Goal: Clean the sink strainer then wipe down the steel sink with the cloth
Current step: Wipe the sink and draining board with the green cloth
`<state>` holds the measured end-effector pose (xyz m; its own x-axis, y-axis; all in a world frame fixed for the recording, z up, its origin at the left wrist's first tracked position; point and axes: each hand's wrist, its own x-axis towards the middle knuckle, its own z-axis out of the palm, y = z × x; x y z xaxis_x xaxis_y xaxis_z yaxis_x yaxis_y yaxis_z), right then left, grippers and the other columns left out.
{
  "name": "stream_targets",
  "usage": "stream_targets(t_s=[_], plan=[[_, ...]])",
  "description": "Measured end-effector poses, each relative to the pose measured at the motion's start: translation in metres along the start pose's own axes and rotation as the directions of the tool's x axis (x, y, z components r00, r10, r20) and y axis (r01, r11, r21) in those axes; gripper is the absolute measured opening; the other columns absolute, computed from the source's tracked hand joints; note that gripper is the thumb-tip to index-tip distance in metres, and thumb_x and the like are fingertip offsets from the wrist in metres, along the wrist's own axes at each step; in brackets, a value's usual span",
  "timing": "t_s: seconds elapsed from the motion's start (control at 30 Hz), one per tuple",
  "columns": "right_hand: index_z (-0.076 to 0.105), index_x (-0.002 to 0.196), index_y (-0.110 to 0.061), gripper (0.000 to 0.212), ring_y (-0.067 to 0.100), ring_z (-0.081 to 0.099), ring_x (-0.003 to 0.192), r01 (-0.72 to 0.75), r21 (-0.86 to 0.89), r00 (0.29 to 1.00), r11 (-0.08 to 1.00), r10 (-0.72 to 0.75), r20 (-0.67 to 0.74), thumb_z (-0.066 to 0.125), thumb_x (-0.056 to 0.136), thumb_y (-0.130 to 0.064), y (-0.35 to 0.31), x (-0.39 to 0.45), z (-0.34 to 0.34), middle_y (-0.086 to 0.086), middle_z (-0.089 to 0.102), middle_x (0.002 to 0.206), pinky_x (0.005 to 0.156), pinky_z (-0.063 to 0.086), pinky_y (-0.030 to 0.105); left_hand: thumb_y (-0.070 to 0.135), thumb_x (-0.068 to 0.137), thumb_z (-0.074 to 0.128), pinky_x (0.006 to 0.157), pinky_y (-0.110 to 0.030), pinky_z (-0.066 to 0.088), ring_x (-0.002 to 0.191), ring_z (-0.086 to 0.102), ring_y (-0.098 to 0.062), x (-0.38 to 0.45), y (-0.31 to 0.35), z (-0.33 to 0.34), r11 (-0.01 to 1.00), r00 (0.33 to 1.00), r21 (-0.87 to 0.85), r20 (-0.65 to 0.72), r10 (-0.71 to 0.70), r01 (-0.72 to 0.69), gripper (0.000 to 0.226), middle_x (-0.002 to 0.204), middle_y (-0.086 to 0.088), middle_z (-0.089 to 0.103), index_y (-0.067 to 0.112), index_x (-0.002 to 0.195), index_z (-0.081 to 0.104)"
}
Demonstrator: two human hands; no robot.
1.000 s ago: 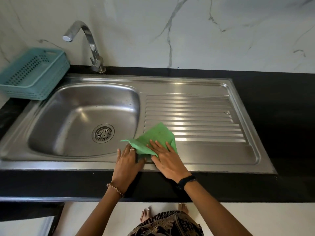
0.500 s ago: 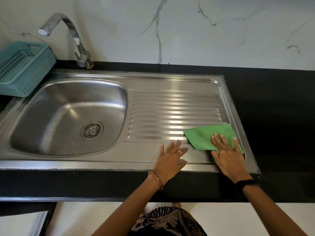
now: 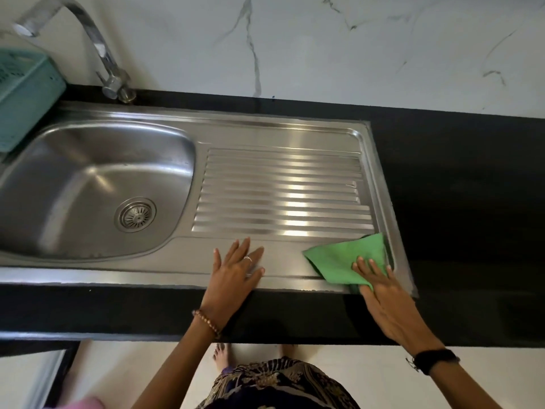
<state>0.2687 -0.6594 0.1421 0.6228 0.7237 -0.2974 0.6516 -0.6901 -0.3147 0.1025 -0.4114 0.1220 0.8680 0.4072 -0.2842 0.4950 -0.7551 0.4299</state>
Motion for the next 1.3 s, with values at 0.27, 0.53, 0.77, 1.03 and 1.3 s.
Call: stream_targets(t_s=[0.27, 0.53, 0.77, 1.03, 1.3], plan=[[0.007, 0.146, -0.022, 0.050, 0.003, -0.017, 0.138, 0.384, 0.031, 0.917, 0.923, -0.385, 0.106, 0.022, 0.099, -0.033, -0.085, 0.044, 0.030, -0.012, -0.005, 0.149, 0.114, -0.018, 0.025, 0.043, 0.094, 0.039, 0.118, -0.050, -0.002, 0.146, -0.003, -0.021, -0.025, -0.038, -0.018, 0.949, 0.929, -0.031, -0.195, -0.315, 0.315, 0.063, 0.158, -0.004, 0.000, 0.023, 0.147, 0.011], [-0.001, 0.149, -0.020, 0.058, 0.023, -0.013, 0.146, 0.571, -0.134, 0.820, 0.810, -0.555, 0.142, 0.023, 0.099, -0.033, -0.185, 0.118, 0.062, 0.007, -0.006, 0.159, 0.114, -0.016, 0.045, 0.050, 0.086, 0.053, 0.117, -0.049, 0.003, 0.146, 0.004, -0.026, -0.049, -0.061, -0.027, 0.845, 0.811, -0.204, -0.241, -0.533, 0.495, 0.079, 0.157, -0.011, 0.009, 0.018, 0.147, 0.015], [0.003, 0.146, -0.036, 0.054, 0.010, -0.015, 0.145, 0.683, -0.081, 0.722, 0.726, -0.655, 0.220, 0.025, 0.097, -0.029, -0.105, 0.095, 0.036, -0.012, -0.008, 0.156, 0.112, -0.023, 0.032, 0.047, 0.087, 0.052, 0.117, -0.045, 0.000, 0.146, 0.006, -0.026, -0.051, -0.064, -0.027, 0.830, 0.810, -0.189, -0.190, -0.556, 0.525, 0.077, 0.157, -0.011, 0.011, 0.016, 0.148, 0.015], [-0.001, 0.139, -0.050, 0.056, -0.005, -0.025, 0.138, 0.589, -0.067, 0.774, 0.805, -0.538, 0.334, 0.008, 0.084, -0.042, -0.007, 0.054, -0.003, -0.022, -0.012, 0.154, 0.108, -0.031, 0.020, 0.054, 0.081, 0.056, 0.114, -0.042, 0.020, 0.135, 0.031, -0.030, -0.052, -0.063, -0.032, 0.854, 0.819, -0.149, -0.241, -0.520, 0.499, 0.076, 0.150, -0.015, 0.030, 0.010, 0.139, 0.036], [-0.025, 0.134, -0.055, 0.072, 0.007, -0.038, 0.134, 0.681, -0.080, 0.692, 0.728, -0.603, 0.398, 0.009, 0.076, -0.081, -0.096, 0.078, 0.030, -0.008, -0.029, 0.151, 0.107, -0.030, 0.031, 0.033, 0.089, 0.055, 0.112, -0.040, 0.028, 0.126, 0.044, -0.024, -0.060, -0.080, -0.044, 0.883, 0.852, -0.220, -0.248, -0.461, 0.414, 0.046, 0.143, -0.009, 0.043, 0.011, 0.129, 0.050]])
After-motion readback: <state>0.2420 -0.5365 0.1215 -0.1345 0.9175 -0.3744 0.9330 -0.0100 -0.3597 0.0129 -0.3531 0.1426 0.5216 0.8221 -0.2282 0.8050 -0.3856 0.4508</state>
